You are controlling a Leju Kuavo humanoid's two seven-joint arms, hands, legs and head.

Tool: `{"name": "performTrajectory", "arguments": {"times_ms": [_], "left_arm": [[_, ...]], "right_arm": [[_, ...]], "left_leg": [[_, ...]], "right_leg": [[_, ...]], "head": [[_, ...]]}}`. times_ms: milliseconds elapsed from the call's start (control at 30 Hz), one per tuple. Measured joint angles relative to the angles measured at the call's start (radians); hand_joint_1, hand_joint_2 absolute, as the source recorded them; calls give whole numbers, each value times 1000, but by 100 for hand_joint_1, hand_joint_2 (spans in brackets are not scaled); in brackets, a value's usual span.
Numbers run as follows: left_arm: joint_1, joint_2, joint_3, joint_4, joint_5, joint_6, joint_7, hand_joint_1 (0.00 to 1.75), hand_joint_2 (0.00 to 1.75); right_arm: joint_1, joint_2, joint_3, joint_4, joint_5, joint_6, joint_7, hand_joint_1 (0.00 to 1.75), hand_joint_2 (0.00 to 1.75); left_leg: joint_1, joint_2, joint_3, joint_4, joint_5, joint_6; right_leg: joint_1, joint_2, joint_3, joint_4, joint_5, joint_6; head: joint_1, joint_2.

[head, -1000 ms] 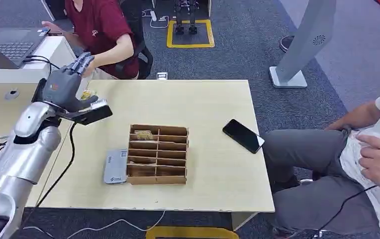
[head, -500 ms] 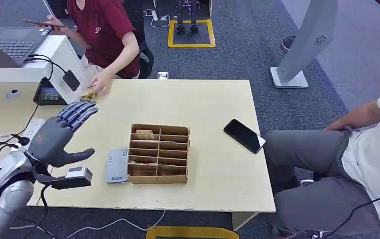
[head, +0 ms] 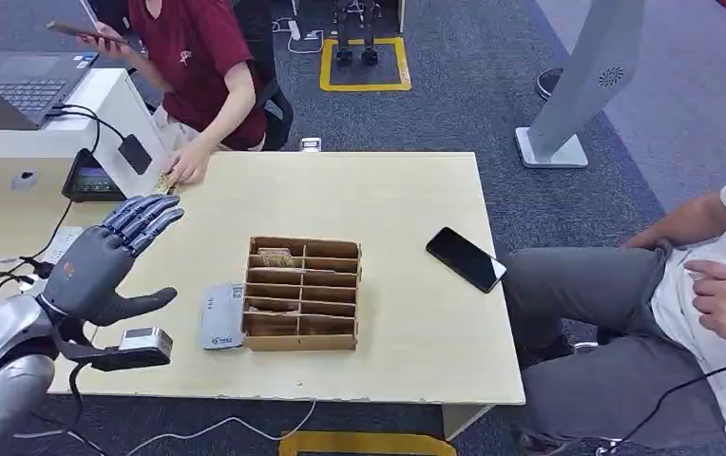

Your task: Pass the card to the sensor for recognition and then transmit it.

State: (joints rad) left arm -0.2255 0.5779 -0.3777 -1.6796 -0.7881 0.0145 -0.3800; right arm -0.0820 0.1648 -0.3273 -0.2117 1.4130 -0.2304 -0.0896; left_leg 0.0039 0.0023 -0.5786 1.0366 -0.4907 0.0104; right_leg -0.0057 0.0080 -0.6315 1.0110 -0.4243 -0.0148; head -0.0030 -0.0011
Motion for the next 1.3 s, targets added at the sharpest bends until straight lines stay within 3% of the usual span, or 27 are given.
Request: {"name": "performTrajectory", "arguments": {"times_ms": [167, 367, 433, 533, 600, 867, 1033, 1300], "left_arm": [[50, -2, -33, -39, -96, 30, -36, 0, 175], [130, -8, -166, -77, -140, 120, 33, 0, 175], [140, -34, -191, -77, -137, 127, 54, 0, 175], [122, -109, -223, -46, -247, 126, 174, 0, 175], [110, -152, -242, 3, -275, 130, 203, 0, 175], [99, -188, -296, 98, -263, 131, 192, 0, 175], [88, -209, -301, 125, -317, 147, 223, 0, 175], [67, -240, -301, 168, -310, 151, 236, 0, 175]], "right_arm": [[0, 0, -1, 0, -13, 0, 20, 0, 175], [3, 0, -5, -5, -25, -14, 31, 0, 175], [7, 0, -8, -5, -26, -20, 31, 0, 175], [10, 0, -10, -5, -24, -28, 29, 0, 175], [14, 0, -10, -5, -23, -32, 31, 0, 175], [13, 0, -11, -5, -18, -23, 32, 0, 175], [13, 0, -11, -7, -12, -22, 28, 0, 175], [13, 0, -11, -8, -3, -23, 28, 0, 175]], "left_leg": [[0, 0, 0, 0, 0, 0], [-1, 0, 0, 0, -2, 1], [-1, 0, 0, 0, -2, 2], [-2, -2, -1, 0, -1, 2], [-2, -1, -1, 0, -1, 2], [-1, -1, 0, 0, -1, 2], [-1, -1, 0, 0, -1, 2], [-1, -1, -1, 0, -1, 2]], "right_leg": [[0, 0, 0, 0, 0, 0], [0, 0, 0, -1, -1, 1], [0, 0, 0, -1, -1, 1], [0, -3, 0, -2, -1, 1], [-1, -3, 0, -2, 0, 1], [0, -2, 0, -2, -1, 1], [0, -2, 0, -2, -1, 1], [0, -2, 0, -2, 0, 1]], "head": [[0, 0], [0, 0], [0, 0], [0, 0], [1, 0], [1, 0], [1, 0], [1, 0]]}}
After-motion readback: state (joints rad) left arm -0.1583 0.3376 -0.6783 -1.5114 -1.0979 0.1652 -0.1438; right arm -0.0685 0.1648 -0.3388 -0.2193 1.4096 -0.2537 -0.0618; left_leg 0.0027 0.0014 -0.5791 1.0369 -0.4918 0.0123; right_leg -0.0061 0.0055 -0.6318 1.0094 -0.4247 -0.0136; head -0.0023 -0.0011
